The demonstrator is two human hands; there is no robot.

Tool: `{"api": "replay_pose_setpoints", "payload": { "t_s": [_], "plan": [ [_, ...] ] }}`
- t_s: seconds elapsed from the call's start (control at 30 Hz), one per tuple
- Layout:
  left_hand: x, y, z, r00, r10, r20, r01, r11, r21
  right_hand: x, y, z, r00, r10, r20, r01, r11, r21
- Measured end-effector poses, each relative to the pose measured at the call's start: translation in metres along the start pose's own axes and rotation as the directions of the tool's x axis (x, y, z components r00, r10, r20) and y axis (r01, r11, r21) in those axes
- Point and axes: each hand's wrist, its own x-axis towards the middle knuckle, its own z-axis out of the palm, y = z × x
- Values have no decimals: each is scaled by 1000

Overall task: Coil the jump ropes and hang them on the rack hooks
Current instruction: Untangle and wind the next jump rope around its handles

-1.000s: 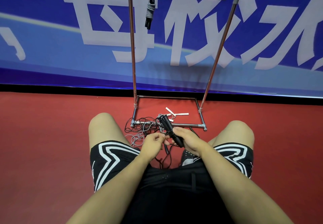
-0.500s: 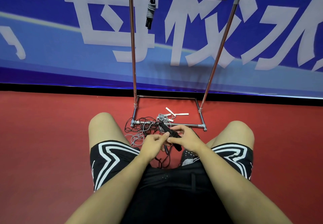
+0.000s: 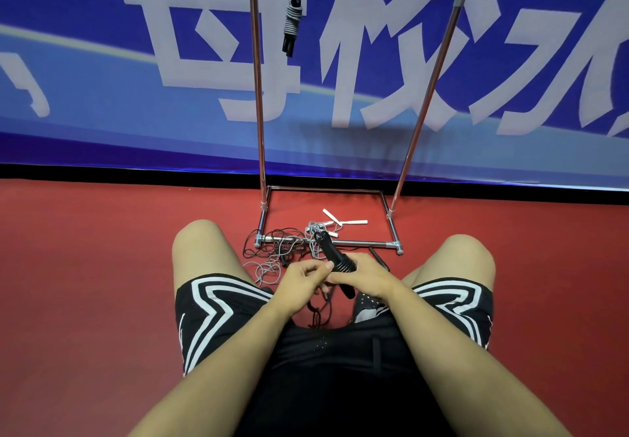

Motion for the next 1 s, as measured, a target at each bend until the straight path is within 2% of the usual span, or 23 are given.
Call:
{"api": "replay_pose_setpoints", "payload": {
  "t_s": [0.13, 0.27, 0.43, 0.57, 0.67, 0.77, 1.0],
  "plan": [
    [1, 1, -1, 1000, 6, -17, -6, 1000, 17, -1, -3, 0, 1000, 19, -25, -20, 999, -47],
    [5, -1, -3, 999, -19, -49, 16, 998, -55, -4, -8, 3, 999, 15, 35, -22, 975, 221],
    [5, -3, -2, 991, 7, -134, -4, 1000, 21, -5, -9, 2, 992, 34, 124, -60, 976, 210],
    [9, -3, -2, 985, 7, -172, -1, 1000, 30, -4, -8, 3, 994, 21, 111, -48, 967, 251],
    [9, -1, -2, 975, -47, -215, 39, 998, -41, 0, -4, 3, 998, 12, 57, -27, 960, 280],
    [8, 0, -1, 973, -114, -200, 99, 991, -86, 3, 0, 3, 999, 13, 34, -24, 945, 326],
    [5, 4, -1, 977, -105, -187, 98, 994, -49, 8, 0, 5, 982, 149, 115, -188, 828, 528]
  ]
}}
